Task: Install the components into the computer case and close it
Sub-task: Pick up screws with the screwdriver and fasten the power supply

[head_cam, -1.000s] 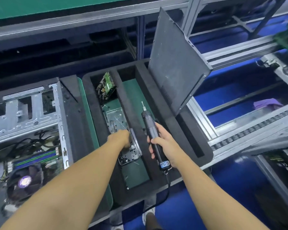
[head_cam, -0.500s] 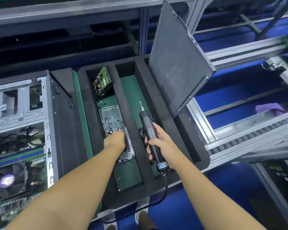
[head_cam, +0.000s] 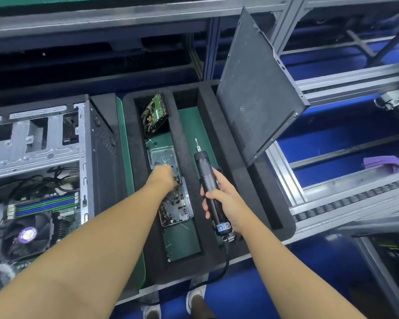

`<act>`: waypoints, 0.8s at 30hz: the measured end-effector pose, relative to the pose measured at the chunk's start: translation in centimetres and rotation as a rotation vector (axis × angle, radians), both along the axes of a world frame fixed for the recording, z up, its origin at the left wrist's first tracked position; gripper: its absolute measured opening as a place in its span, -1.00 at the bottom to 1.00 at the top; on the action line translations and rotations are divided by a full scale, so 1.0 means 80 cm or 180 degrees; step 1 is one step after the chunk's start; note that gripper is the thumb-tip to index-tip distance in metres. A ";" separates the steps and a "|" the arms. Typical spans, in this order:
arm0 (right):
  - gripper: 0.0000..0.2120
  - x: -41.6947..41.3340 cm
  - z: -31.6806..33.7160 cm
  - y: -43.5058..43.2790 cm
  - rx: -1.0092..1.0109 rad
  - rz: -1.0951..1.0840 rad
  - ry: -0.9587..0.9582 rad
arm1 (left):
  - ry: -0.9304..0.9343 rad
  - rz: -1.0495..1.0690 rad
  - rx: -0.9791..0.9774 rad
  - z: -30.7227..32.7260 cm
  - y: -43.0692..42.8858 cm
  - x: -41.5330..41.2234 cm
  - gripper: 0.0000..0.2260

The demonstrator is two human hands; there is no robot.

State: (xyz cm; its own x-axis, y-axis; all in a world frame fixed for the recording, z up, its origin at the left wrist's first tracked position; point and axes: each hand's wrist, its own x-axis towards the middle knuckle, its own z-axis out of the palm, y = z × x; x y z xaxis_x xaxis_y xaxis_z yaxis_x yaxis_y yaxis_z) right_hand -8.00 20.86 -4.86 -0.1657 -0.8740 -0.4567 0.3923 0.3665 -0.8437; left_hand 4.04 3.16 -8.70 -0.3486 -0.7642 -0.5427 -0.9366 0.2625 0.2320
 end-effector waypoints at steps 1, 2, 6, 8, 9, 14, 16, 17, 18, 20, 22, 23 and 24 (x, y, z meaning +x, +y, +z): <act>-0.33 0.003 0.004 -0.003 -0.0058 0.0020 -0.0026 | 0.0112 0.0200 0.0046 0.012 -0.008 0.000 -0.89; -0.34 0.006 0.009 -0.006 -0.0114 0.0055 -0.0054 | 0.0243 0.0419 0.0144 0.023 -0.015 0.002 -0.86; -0.34 0.021 0.028 -0.018 -0.0305 0.0220 -0.0110 | 0.1834 0.1752 0.1199 0.044 -0.021 0.018 -0.84; -0.33 0.029 0.039 -0.022 -0.0324 0.0294 -0.0060 | 0.2554 0.2197 0.1561 0.059 -0.016 0.029 -0.88; -0.32 0.034 0.045 -0.024 -0.0340 0.0336 -0.0022 | 0.2811 0.2300 0.1710 0.067 -0.013 0.033 -0.89; -0.31 0.061 0.078 -0.028 -0.0512 0.0449 0.0078 | 0.3566 0.2366 0.2053 0.119 -0.007 0.052 -0.93; -0.32 0.074 0.093 -0.027 -0.0589 0.0448 0.0077 | 0.3839 0.2449 0.2067 0.138 -0.005 0.063 -0.90; -0.32 0.081 0.099 -0.025 -0.0609 0.0448 0.0080 | 0.3977 0.2494 0.2075 0.147 -0.004 0.069 -0.88; -0.32 0.088 0.106 -0.023 -0.0629 0.0456 0.0095 | 0.4117 0.2533 0.2106 0.154 -0.004 0.076 -0.86; -0.31 0.103 0.117 -0.018 -0.0689 0.0478 0.0115 | 0.4346 0.2550 0.2208 0.167 -0.003 0.093 -0.84; -0.31 0.123 0.124 -0.011 -0.0716 0.0500 0.0146 | 0.4453 0.2475 0.2283 0.176 -0.001 0.113 -0.86; -0.30 0.135 0.127 -0.007 -0.0705 0.0505 0.0181 | 0.4480 0.2418 0.2311 0.180 0.000 0.124 -0.87; -0.28 0.148 0.129 -0.003 -0.0677 0.0512 0.0223 | 0.4509 0.2357 0.2341 0.183 0.002 0.139 -0.89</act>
